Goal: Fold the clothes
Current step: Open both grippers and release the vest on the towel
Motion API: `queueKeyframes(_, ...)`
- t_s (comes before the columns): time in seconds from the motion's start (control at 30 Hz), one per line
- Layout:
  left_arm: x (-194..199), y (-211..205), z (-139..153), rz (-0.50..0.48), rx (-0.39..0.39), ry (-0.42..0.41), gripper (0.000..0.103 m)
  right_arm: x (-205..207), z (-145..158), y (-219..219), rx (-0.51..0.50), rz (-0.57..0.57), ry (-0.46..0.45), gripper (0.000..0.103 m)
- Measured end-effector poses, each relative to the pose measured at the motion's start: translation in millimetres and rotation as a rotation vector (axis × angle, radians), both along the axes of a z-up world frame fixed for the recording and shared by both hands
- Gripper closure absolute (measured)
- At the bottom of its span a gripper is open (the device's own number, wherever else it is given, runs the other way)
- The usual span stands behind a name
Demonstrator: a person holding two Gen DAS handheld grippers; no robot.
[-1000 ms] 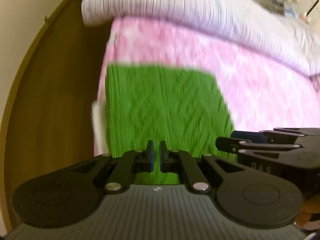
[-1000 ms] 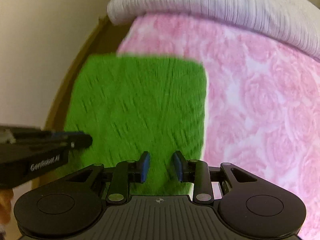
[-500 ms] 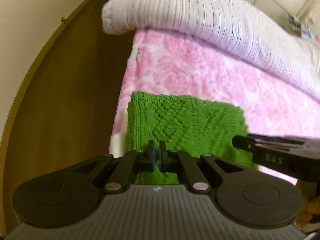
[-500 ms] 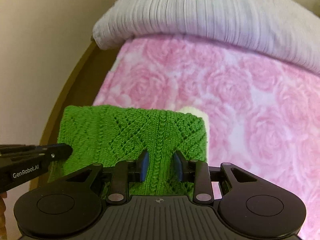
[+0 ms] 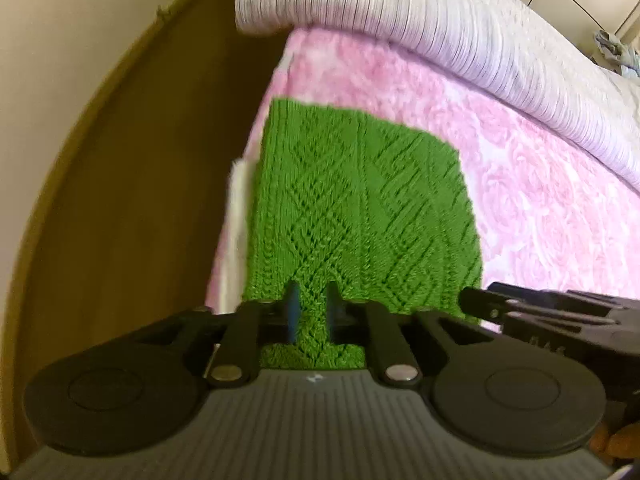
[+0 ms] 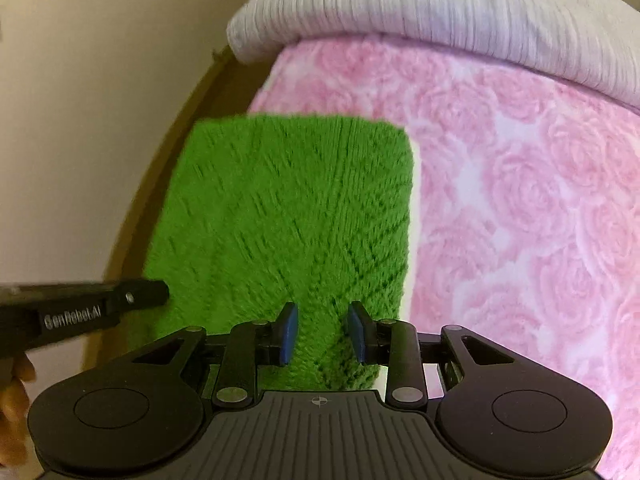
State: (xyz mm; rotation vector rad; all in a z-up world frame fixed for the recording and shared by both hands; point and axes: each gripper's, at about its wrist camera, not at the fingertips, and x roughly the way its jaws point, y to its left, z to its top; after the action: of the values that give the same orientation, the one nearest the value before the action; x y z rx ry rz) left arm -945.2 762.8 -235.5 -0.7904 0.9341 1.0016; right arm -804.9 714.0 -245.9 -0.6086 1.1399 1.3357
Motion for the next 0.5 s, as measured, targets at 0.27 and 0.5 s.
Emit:
queueKeyframes(0.27,2.7,-52.7,56.9,0.046,0.088,0.043,0.067,1.0,47.4,-38.3,0.004,0.113,0.035,0.062)
queueKeyframes(0.5,7.2,-123.2,93.6,0.14,0.135,0.113,0.067,4.8,66.0,-98.9,0.032,0.191,-0.006,0.057)
